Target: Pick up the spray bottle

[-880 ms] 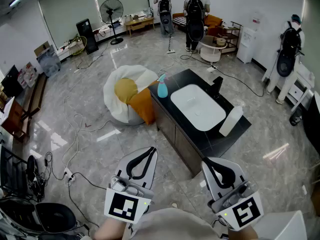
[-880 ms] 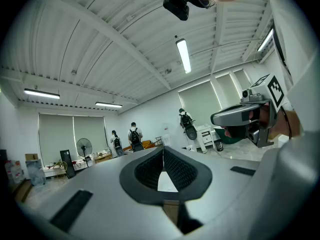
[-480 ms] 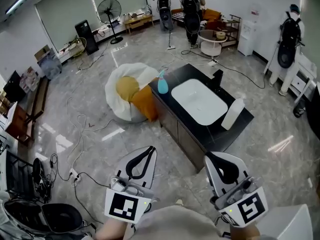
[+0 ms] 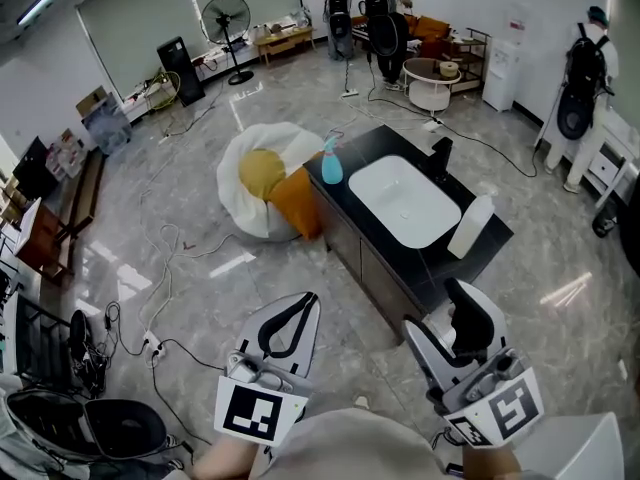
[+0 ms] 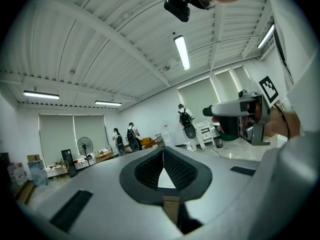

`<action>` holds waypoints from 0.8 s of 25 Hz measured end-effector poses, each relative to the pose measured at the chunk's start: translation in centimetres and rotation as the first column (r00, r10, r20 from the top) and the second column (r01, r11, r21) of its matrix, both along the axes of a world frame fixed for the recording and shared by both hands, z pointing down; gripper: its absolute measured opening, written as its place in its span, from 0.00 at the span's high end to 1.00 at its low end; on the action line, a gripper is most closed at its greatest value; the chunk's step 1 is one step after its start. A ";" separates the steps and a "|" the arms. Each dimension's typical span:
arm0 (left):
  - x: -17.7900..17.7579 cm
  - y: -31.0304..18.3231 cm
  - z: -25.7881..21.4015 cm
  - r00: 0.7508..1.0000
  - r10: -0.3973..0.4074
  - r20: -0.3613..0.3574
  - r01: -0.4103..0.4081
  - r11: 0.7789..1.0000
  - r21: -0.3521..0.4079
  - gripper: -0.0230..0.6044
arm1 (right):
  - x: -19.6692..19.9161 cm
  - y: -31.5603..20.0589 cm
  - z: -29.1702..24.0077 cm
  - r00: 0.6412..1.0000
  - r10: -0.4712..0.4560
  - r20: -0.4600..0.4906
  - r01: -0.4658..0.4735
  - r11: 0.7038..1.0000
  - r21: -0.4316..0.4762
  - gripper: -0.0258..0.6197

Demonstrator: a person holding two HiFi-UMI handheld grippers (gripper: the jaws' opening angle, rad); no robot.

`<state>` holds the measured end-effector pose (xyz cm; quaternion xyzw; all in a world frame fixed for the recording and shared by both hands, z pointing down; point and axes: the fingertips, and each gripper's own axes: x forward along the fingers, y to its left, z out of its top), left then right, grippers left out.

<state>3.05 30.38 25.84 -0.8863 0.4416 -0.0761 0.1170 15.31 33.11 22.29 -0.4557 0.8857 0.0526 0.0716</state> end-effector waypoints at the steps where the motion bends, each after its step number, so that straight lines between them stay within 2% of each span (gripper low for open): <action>1: 0.0 0.0 0.1 1.000 -0.005 0.000 0.005 1.000 -0.001 0.92 | 0.1 -0.2 0.2 1.000 0.007 -0.014 -0.007 1.000 -0.002 0.53; 6: -0.5 -0.1 0.3 0.997 -0.049 -0.060 0.047 0.998 -0.031 0.92 | -0.1 -0.4 0.8 0.999 -0.001 -0.044 0.000 1.000 -0.026 0.53; 10: -0.2 -0.5 0.0 0.998 -0.041 -0.043 0.041 0.999 -0.011 0.92 | 0.0 -1.2 0.6 0.998 -0.007 -0.055 0.006 1.000 -0.024 0.53; 15: -1.4 -1.4 0.3 0.997 -0.055 -0.058 0.054 0.998 -0.018 0.92 | -1.1 -2.2 0.8 0.998 -0.023 -0.065 0.021 0.999 -0.029 0.52; 20: -1.8 -3.8 1.1 0.997 -0.062 -0.046 0.061 0.998 -0.015 0.92 | -2.0 -4.7 1.4 0.997 -0.045 -0.062 0.043 0.999 -0.020 0.51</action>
